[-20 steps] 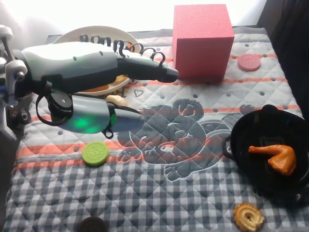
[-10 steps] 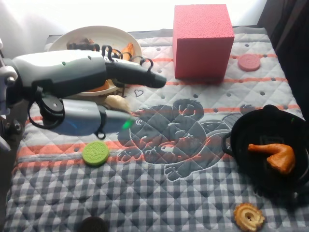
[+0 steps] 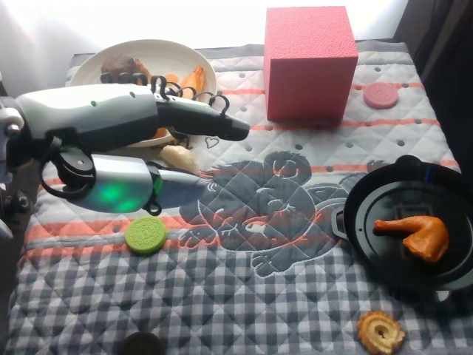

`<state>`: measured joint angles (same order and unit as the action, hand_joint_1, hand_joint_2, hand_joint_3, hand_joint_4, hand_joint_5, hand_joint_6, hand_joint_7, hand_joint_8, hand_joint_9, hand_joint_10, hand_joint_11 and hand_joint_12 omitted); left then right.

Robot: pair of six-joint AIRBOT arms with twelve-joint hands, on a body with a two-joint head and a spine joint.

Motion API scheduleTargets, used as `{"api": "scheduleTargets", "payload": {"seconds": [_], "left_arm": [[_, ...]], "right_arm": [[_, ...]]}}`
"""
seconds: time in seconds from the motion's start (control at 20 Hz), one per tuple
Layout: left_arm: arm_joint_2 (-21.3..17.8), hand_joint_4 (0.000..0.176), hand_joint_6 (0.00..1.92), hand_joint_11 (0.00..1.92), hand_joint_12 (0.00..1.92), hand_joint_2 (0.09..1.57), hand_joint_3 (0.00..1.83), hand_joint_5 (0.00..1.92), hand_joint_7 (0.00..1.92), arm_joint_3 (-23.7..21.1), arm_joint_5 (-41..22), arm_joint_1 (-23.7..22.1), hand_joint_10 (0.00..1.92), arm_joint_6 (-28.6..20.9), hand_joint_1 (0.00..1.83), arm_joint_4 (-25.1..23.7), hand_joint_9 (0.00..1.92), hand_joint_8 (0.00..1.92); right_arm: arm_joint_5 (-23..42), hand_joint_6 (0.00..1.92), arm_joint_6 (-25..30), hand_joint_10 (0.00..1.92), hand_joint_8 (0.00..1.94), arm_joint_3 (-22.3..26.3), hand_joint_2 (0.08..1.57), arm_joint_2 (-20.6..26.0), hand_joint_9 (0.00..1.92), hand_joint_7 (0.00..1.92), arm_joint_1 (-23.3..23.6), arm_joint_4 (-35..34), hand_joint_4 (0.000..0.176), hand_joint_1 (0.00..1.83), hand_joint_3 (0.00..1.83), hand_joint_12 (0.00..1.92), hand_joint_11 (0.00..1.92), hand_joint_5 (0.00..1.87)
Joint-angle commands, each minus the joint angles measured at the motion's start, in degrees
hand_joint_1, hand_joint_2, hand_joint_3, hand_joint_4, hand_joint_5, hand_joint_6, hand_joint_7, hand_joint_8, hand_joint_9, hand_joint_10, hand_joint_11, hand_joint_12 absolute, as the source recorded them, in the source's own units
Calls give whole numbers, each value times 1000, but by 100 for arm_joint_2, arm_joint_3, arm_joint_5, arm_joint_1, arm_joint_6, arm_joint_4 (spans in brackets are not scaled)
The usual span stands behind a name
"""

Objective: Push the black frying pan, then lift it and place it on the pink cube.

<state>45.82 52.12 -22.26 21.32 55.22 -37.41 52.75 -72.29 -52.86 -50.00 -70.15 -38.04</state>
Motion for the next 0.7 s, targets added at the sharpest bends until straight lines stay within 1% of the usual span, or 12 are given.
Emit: {"api": "scheduleTargets", "payload": {"seconds": [0.0, 0.05, 0.1, 0.15, 0.2, 0.25, 0.35, 0.4, 0.45, 0.5, 0.6, 0.65], "left_arm": [[-43, 22, 10, 0, 1215, 1394, 1, 355, 283, -9, -564, -28, 24, -16, 527, 157, 229, 6], [-44, 15, 9, 0, 1223, 1402, 4, 354, 282, -9, -568, -23, 23, -16, 499, 166, 228, 5], [-45, 10, 10, 0, 1242, 1404, 4, 363, 288, -9, -571, -19, 26, 7, 493, 200, 236, 5], [-46, 11, 12, 0, 1245, 1402, 2, 369, 289, -9, -578, -12, 25, 46, 491, 241, 235, 5], [-46, 10, 8, 0, 1203, 1406, 3, 363, 280, -9, -592, 6, 19, 92, 492, 298, 224, 1], [-46, 15, 7, 0, 1193, 1406, 3, 362, 277, -10, -621, 43, 18, 150, 493, 387, 223, 0], [-47, 5, 9, 0, 1193, 1397, 0, 377, 288, -12, -698, 172, 17, 299, 525, 618, 230, 3], [-47, 5, 9, 0, 1193, 1397, 0, 377, 288, -11, -698, 173, 17, 301, 525, 623, 230, 3], [-47, 19, 5, 0, 1214, 1401, 0, 374, 289, -11, -699, 176, 17, 308, 514, 630, 233, 2], [-46, 21, 3, 0, 1193, 1399, 0, 371, 285, -12, -707, 176, 15, 311, 525, 630, 232, 1], [-46, 20, 4, 0, 1199, 1397, 0, 373, 286, -12, -719, 181, 14, 311, 536, 643, 233, 2], [-46, 25, 2, 0, 1161, 1405, 2, 360, 273, -12, -726, 187, 8, 312, 516, 651, 224, 1]], "right_arm": [[842, 1921, -15, 1921, 1941, 31, 1359, 59, 1701, 1628, 51, 133, 0, 1343, 13, 1921, 1690, 1421], [996, 1921, 27, 1921, 1941, 96, 1357, 110, 1706, 1629, 28, 163, 0, 1358, 12, 1921, 1702, 1427], [1155, 1921, 159, 1921, 1941, 127, 1369, 148, 1721, 1646, -4, 228, 0, 1324, 17, 1921, 1726, 1441], [1301, 1921, 334, 1921, 1941, 143, 1369, 181, 1737, 1653, -53, 297, 0, 1338, 16, 1921, 1750, 1430], [1442, 1921, 498, 1921, 1941, 156, 1371, 206, 1751, 1660, -93, 358, 0, 1342, 17, 1921, 1766, 1419], [1581, 1921, 609, 1921, 1941, 183, 1365, 223, 1749, 1657, -125, 396, 0, 1334, 14, 1921, 1761, 1413], [2078, 1921, 914, 1921, 1941, 271, 1349, 249, 1740, 1636, -191, 531, 0, 1388, 6, 1921, 1760, 1419], [2146, 1921, 935, 1921, 1941, 277, 1349, 250, 1740, 1636, -191, 546, 0, 1388, 6, 1921, 1760, 1419], [2293, 1921, 985, 1921, 1941, 295, 1353, 255, 1747, 1639, -191, 580, 0, 1361, 7, 1921, 1772, 1423], [2417, 1921, 1005, 1921, 1941, 317, 1352, 264, 1742, 1636, -191, 607, 0, 1339, 7, 1921, 1763, 1426], [2667, 1921, 1081, 1921, 1941, 346, 1356, 279, 1740, 1633, -190, 652, 0, 1325, 9, 1921, 1761, 1425], [2752, 1921, 1128, 1921, 1941, 349, 1326, 283, 1727, 1619, -189, 671, 0, 1363, 0, 1921, 1752, 1439]]}}
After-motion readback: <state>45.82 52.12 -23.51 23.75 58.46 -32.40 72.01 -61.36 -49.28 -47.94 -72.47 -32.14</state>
